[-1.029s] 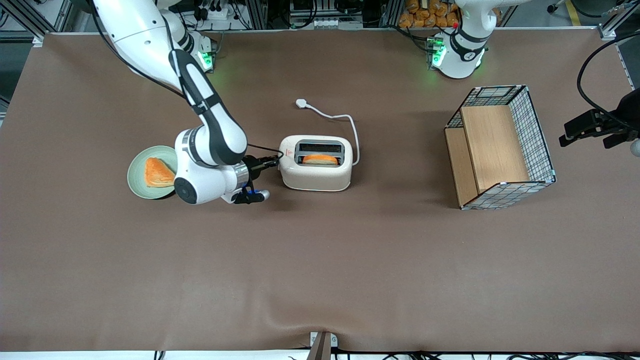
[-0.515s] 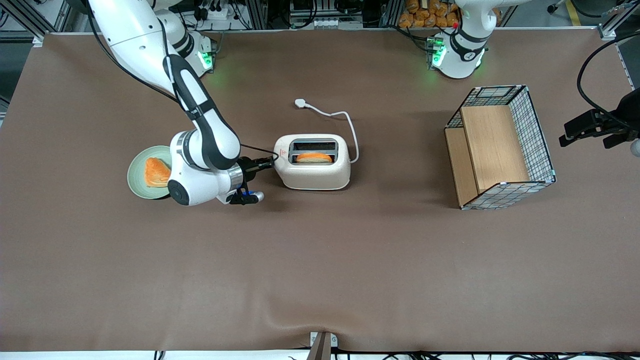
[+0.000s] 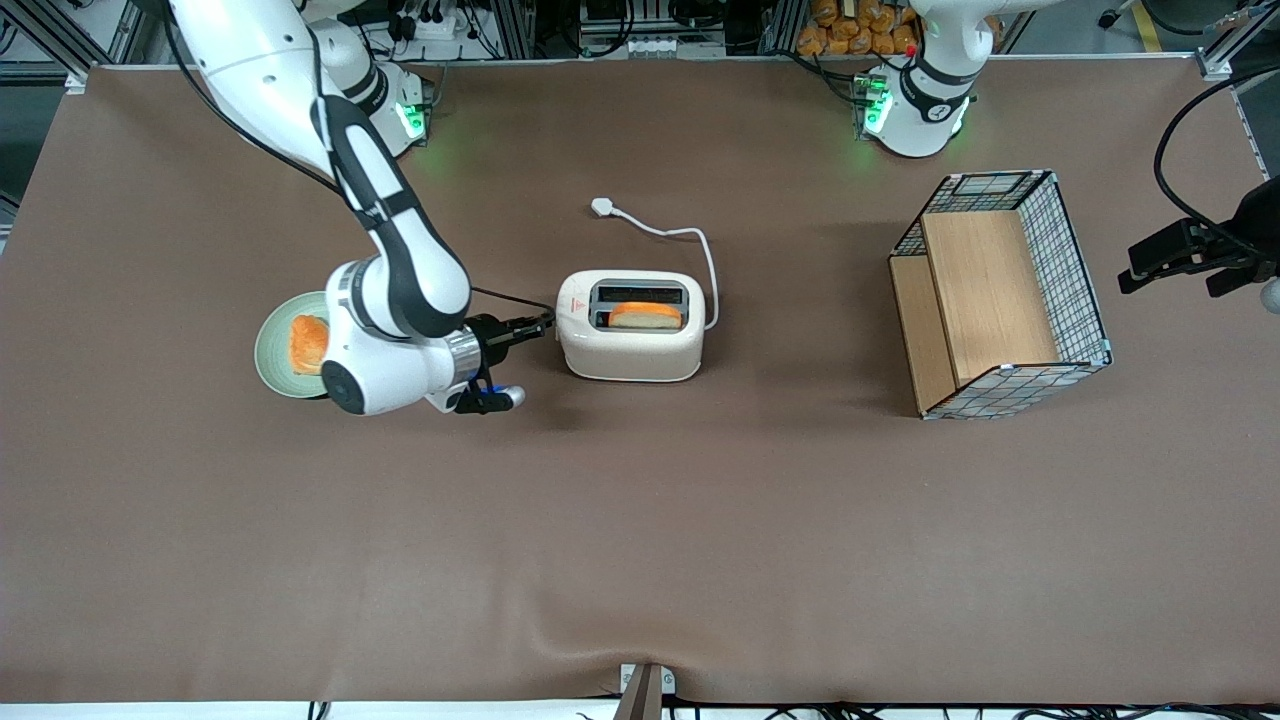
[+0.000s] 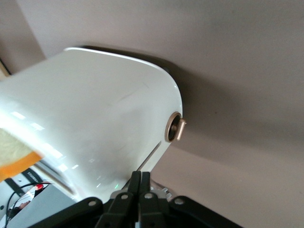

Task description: Press toaster button with right arm

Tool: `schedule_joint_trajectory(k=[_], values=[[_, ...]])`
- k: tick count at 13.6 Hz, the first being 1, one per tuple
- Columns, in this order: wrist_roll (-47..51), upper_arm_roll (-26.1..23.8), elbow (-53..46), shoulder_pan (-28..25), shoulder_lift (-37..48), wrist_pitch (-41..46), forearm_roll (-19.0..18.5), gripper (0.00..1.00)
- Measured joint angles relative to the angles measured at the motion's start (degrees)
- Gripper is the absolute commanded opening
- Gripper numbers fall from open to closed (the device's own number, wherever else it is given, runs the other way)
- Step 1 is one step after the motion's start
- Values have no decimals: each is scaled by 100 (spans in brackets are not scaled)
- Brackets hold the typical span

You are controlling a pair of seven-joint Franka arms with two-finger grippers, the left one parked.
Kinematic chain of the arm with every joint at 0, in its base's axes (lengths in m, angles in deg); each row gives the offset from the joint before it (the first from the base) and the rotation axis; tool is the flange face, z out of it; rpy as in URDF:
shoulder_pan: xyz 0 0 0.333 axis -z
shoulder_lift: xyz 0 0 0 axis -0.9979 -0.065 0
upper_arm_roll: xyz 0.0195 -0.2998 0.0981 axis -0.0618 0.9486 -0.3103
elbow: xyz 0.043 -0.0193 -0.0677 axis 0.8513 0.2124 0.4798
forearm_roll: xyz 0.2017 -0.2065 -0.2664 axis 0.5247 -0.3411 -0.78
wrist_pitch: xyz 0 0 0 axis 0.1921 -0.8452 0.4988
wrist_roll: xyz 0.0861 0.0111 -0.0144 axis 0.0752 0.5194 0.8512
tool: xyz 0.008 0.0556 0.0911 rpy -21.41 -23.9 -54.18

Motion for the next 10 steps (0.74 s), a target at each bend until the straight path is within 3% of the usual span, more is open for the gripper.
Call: schedule_joint_trajectory(k=[3, 10], values=[[6, 295, -41, 21, 299, 108, -289, 100], [-7, 1313, -58, 104, 1126, 515, -1851, 100]])
